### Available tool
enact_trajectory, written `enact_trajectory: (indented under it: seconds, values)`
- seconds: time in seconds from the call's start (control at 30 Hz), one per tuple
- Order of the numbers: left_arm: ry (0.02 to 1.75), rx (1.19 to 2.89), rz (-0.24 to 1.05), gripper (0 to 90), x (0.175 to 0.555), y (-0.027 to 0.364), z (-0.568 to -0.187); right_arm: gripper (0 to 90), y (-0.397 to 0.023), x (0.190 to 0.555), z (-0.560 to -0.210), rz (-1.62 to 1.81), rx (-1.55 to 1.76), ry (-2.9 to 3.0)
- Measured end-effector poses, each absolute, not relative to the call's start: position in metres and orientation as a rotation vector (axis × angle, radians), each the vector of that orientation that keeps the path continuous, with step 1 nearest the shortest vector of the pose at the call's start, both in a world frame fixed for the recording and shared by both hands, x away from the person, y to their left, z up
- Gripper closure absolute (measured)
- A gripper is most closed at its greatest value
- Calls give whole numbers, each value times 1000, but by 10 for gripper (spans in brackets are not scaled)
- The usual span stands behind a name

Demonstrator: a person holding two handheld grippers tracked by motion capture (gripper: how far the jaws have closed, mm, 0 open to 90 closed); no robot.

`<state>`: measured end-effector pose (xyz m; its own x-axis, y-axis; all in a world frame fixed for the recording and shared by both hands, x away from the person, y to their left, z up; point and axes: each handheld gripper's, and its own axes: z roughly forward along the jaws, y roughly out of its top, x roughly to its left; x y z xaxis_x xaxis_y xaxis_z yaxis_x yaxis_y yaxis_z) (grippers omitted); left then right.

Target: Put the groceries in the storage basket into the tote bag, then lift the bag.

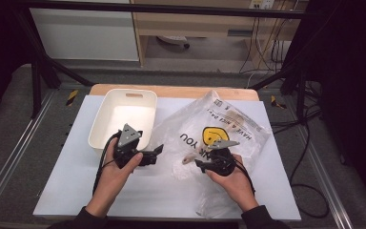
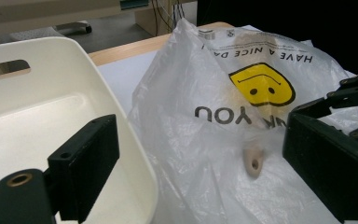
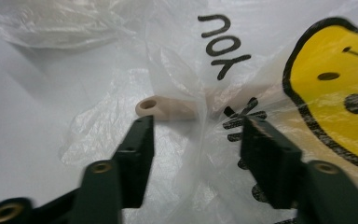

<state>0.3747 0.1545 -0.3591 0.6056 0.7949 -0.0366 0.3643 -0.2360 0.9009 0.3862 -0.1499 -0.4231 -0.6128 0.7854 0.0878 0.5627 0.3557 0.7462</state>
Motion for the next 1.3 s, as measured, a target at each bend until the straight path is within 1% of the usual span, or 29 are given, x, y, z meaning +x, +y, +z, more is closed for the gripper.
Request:
enact_trajectory:
  seconds: [0.1, 0.37, 0.53, 0.9, 1.13, 1.3]
  values:
    - [957, 1822, 554, 106, 375, 159, -358, 238, -149, 382, -421, 1087, 1188, 2305]
    - [962, 1836, 547, 98, 377, 161, -360, 71, -153, 375, -411, 1101, 1187, 2214]
    - [966, 1833, 547, 98, 377, 163, -360, 44, -166, 370, -407, 1113, 1207, 2170]
    - [970, 1829, 546, 94, 377, 165, -359, 55, -210, 362, -403, 1072, 1309, 2055]
    - [977, 1825, 551, 94, 376, 168, -359, 57, -237, 357, -411, 1024, 1389, 2018]
    - [983, 1817, 545, 94, 376, 170, -359, 60, -249, 355, -416, 1017, 1451, 2000]
